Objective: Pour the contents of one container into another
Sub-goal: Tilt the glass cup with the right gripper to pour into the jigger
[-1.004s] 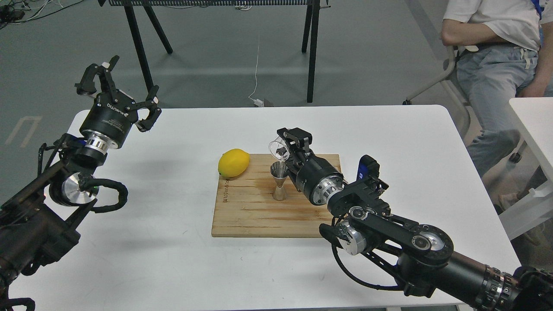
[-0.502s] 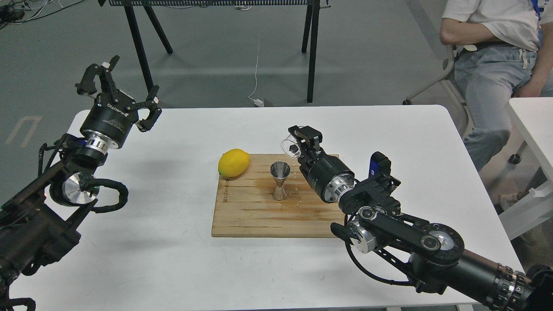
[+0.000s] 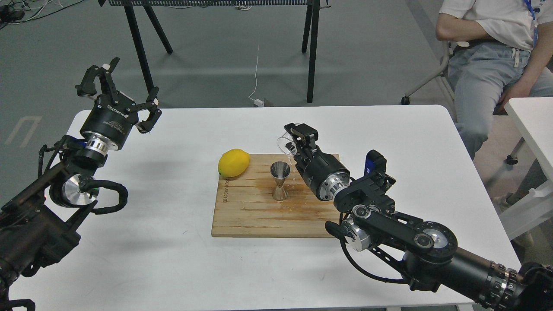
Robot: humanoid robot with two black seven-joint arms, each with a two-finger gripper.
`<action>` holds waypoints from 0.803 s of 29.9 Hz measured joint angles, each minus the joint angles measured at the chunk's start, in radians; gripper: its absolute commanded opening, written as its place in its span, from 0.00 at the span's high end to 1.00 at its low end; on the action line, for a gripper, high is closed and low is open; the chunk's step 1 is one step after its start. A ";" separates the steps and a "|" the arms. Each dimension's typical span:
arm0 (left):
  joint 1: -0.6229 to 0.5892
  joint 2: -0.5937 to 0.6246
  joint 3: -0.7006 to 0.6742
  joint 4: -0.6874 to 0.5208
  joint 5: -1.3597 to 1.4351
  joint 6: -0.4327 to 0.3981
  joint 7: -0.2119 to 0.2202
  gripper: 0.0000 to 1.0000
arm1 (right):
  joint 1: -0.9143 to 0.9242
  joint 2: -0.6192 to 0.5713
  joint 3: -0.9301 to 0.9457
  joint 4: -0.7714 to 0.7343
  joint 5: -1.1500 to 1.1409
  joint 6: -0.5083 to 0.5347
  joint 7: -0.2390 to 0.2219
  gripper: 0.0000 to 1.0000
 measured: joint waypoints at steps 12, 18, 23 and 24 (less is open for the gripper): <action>0.008 -0.001 -0.002 0.000 0.000 -0.003 -0.006 0.00 | 0.012 0.032 -0.022 -0.026 -0.006 0.000 0.000 0.55; 0.011 0.000 0.001 0.000 -0.001 -0.004 -0.025 0.00 | 0.021 0.038 -0.050 -0.032 -0.035 0.000 0.001 0.55; 0.013 0.000 0.002 0.000 -0.001 -0.004 -0.026 0.00 | 0.025 0.037 -0.052 -0.033 -0.039 0.000 0.001 0.55; 0.014 0.000 0.002 0.000 -0.001 -0.004 -0.026 0.00 | 0.027 0.035 -0.052 -0.033 -0.041 0.000 0.000 0.55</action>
